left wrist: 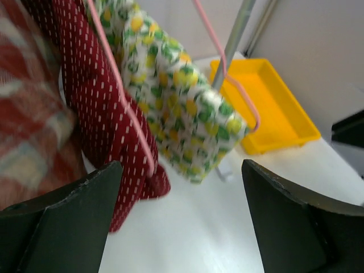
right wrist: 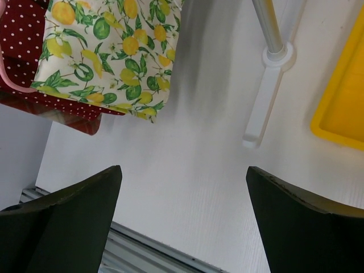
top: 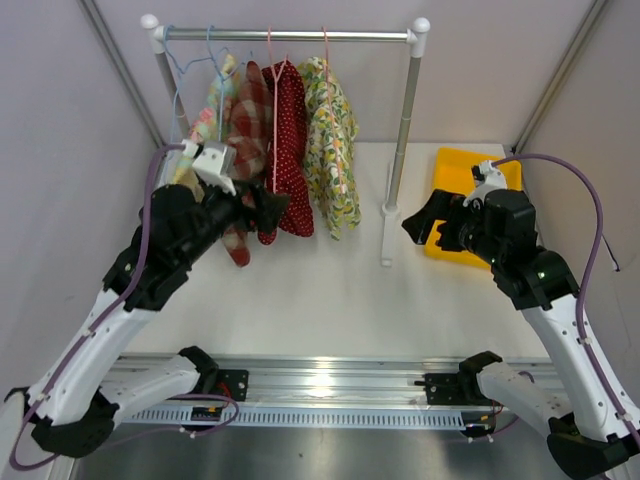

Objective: Place the skirt on the hanger

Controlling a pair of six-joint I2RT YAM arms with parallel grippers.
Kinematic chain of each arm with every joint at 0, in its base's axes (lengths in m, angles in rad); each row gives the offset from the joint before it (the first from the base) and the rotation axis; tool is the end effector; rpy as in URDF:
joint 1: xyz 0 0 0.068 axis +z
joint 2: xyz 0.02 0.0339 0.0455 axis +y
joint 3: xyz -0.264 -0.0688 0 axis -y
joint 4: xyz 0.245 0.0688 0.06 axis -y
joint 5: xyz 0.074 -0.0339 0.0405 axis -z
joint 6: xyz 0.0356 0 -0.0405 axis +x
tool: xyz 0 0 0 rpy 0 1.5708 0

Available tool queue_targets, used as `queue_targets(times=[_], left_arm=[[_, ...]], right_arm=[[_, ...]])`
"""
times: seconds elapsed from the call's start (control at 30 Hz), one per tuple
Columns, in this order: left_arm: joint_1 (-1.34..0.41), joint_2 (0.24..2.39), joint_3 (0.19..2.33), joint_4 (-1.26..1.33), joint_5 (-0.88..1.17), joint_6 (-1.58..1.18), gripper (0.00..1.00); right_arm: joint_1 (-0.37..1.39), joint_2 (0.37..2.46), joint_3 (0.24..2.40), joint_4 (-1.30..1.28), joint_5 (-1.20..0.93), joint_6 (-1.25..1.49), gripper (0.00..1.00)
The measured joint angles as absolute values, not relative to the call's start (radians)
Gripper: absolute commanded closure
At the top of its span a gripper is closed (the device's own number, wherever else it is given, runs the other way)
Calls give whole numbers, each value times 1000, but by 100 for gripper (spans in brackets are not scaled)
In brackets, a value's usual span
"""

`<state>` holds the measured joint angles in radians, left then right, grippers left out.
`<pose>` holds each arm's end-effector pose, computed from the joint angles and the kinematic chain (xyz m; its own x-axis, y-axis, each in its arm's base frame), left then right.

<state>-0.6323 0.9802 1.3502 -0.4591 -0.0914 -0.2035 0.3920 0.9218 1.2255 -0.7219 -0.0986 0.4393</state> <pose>0.1542 -0.1089 0.4676 -0.1744 -0.1217 -0.9771 0.4901 0.8500 -0.1933 0.1616 0.0706 0.4099 -0.5367 0.2361 -0.8100 -0.2597 0.8672 0.4248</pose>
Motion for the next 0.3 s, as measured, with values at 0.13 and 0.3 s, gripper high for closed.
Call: queue_targets(times=[0.13, 0.3], left_arm=[[-632, 817, 1190, -510, -67, -213, 8], [-632, 707, 1086, -561, -63, -227, 8]], right_arm=[[390, 882, 1184, -724, -85, 439, 1], [390, 876, 1159, -723, -70, 440, 1]])
